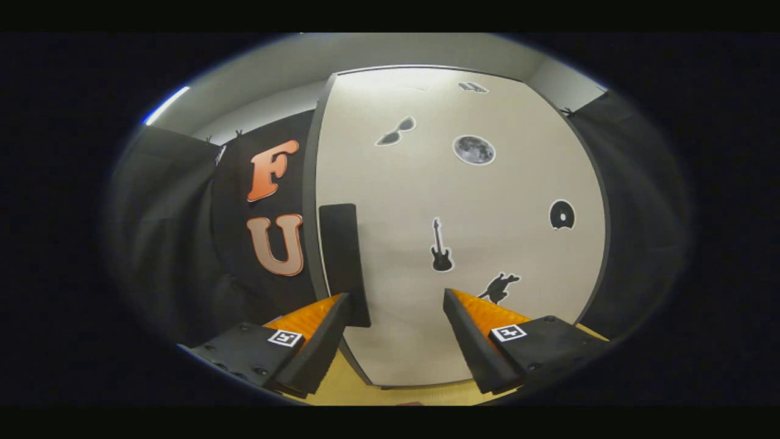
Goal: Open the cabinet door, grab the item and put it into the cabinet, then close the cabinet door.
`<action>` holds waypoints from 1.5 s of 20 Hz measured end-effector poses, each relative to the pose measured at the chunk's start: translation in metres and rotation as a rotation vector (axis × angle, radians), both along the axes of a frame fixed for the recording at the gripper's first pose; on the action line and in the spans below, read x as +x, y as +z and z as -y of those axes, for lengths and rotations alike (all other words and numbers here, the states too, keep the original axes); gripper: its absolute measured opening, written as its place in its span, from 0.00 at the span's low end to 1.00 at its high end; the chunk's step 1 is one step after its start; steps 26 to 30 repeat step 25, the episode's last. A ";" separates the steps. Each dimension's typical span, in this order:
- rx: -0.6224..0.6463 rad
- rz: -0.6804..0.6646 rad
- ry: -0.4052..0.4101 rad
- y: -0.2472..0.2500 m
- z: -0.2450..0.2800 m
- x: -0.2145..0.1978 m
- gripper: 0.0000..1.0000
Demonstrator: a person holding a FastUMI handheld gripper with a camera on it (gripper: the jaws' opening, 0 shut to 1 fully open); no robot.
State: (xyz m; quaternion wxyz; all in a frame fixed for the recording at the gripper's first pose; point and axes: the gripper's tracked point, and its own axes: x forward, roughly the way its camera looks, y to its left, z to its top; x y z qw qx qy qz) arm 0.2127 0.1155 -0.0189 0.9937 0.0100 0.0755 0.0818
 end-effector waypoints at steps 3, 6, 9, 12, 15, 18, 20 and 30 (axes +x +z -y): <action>0.008 0.015 0.005 0.012 0.005 -0.009 0.97; 0.016 0.030 0.011 0.029 0.020 -0.029 0.97; 0.011 0.040 0.015 0.042 0.048 -0.054 0.97; -0.009 0.058 0.004 0.058 0.084 -0.081 0.97; -0.027 0.065 -0.025 0.067 0.126 -0.110 0.97; -0.034 0.059 -0.051 0.070 0.167 -0.137 0.97; -0.036 0.059 -0.070 0.070 0.194 -0.154 0.97; -0.022 0.053 -0.124 0.064 0.258 -0.191 0.97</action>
